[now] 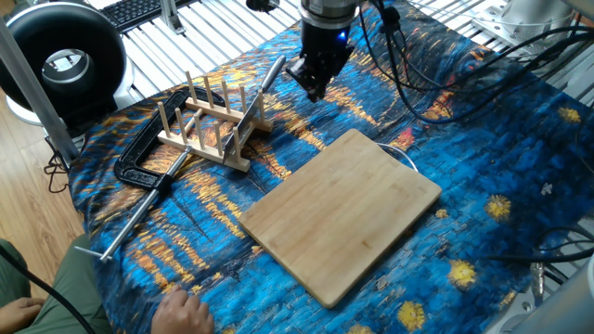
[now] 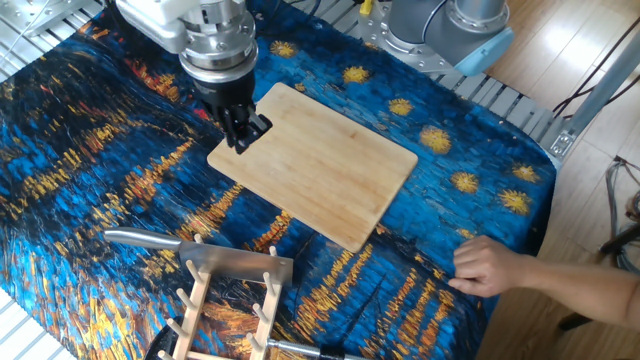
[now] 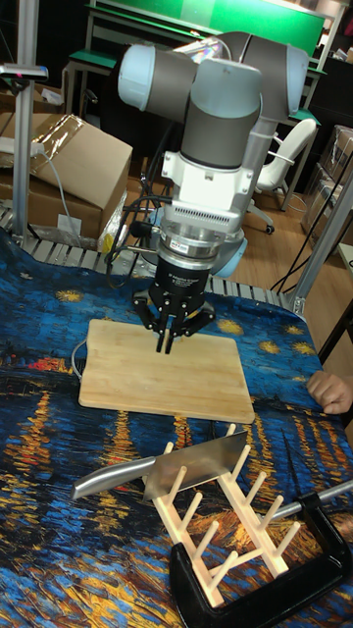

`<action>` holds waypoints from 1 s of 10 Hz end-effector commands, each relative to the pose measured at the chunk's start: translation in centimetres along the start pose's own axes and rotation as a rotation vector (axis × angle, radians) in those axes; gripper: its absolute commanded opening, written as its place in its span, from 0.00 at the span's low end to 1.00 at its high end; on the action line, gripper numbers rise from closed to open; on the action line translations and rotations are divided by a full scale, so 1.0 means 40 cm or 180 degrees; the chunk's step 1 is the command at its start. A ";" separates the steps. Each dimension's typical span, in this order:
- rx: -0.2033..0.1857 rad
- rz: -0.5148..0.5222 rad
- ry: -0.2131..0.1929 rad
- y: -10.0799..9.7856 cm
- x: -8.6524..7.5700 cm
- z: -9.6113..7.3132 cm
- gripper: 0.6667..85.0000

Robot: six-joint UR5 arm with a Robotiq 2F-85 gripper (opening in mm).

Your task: Put the knife on the cutting board

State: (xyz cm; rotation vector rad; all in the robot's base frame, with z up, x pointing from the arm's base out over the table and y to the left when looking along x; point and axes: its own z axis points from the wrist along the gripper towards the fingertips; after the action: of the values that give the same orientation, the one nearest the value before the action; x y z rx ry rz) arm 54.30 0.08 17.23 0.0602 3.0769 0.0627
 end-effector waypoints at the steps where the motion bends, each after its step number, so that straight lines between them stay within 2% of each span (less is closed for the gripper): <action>1: -0.0109 0.0019 -0.0060 0.022 -0.030 -0.026 0.62; 2: -0.0127 0.0035 -0.0025 0.043 -0.039 -0.029 0.68; 4: -0.0138 0.0080 -0.0033 0.082 -0.075 -0.024 0.70; 6: -0.0130 0.0094 -0.0078 0.093 -0.098 -0.001 0.70; 8: -0.0198 0.0114 -0.0064 0.104 -0.093 -0.004 0.68; 10: -0.0188 0.0104 -0.0070 0.102 -0.094 -0.003 0.66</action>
State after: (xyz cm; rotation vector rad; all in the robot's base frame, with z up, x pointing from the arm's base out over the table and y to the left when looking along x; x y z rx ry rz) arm 57.83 3.43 17.67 0.0994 3.0565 0.1264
